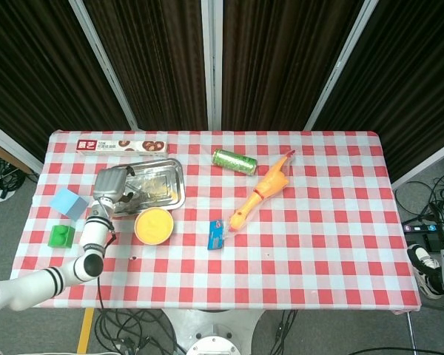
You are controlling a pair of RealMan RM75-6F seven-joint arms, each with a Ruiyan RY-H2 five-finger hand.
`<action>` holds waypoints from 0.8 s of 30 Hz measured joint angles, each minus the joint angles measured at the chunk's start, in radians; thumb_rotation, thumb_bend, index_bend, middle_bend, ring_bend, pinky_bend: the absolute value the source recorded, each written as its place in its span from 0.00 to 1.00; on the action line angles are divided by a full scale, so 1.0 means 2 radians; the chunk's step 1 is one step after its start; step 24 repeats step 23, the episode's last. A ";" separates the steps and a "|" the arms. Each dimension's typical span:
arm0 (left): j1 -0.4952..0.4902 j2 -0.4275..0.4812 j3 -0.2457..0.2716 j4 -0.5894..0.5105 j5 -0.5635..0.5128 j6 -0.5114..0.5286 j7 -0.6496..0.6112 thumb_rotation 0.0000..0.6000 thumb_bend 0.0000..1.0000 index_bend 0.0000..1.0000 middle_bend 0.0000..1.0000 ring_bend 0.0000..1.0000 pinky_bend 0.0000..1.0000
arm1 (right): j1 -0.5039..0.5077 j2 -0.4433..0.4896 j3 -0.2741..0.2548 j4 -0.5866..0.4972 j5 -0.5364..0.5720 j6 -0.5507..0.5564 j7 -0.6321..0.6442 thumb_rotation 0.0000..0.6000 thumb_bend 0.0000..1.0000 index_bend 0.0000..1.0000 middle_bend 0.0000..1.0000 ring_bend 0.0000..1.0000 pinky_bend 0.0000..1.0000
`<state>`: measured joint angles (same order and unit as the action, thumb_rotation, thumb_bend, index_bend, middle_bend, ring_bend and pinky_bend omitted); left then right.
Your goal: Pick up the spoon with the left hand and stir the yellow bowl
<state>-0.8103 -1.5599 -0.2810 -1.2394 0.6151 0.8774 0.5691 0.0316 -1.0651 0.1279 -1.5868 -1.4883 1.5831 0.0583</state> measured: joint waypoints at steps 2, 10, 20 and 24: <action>0.015 0.018 -0.001 -0.024 0.016 0.022 -0.018 1.00 0.30 0.36 0.58 0.55 0.78 | 0.001 0.002 -0.002 0.001 0.002 -0.007 0.006 1.00 0.16 0.07 0.26 0.04 0.19; 0.109 0.084 0.028 -0.096 0.142 0.159 -0.098 1.00 0.24 0.34 0.32 0.24 0.34 | 0.009 0.021 -0.019 0.003 -0.004 -0.052 0.055 1.00 0.19 0.05 0.14 0.00 0.12; 0.266 0.136 0.116 -0.121 0.279 0.324 -0.185 1.00 0.21 0.34 0.29 0.22 0.29 | 0.015 0.010 -0.032 0.014 -0.025 -0.053 0.076 1.00 0.19 0.03 0.12 0.00 0.09; 0.298 0.138 0.138 -0.126 0.307 0.360 -0.186 1.00 0.18 0.34 0.29 0.22 0.28 | 0.013 0.003 -0.033 0.014 -0.029 -0.046 0.070 1.00 0.19 0.03 0.13 0.00 0.09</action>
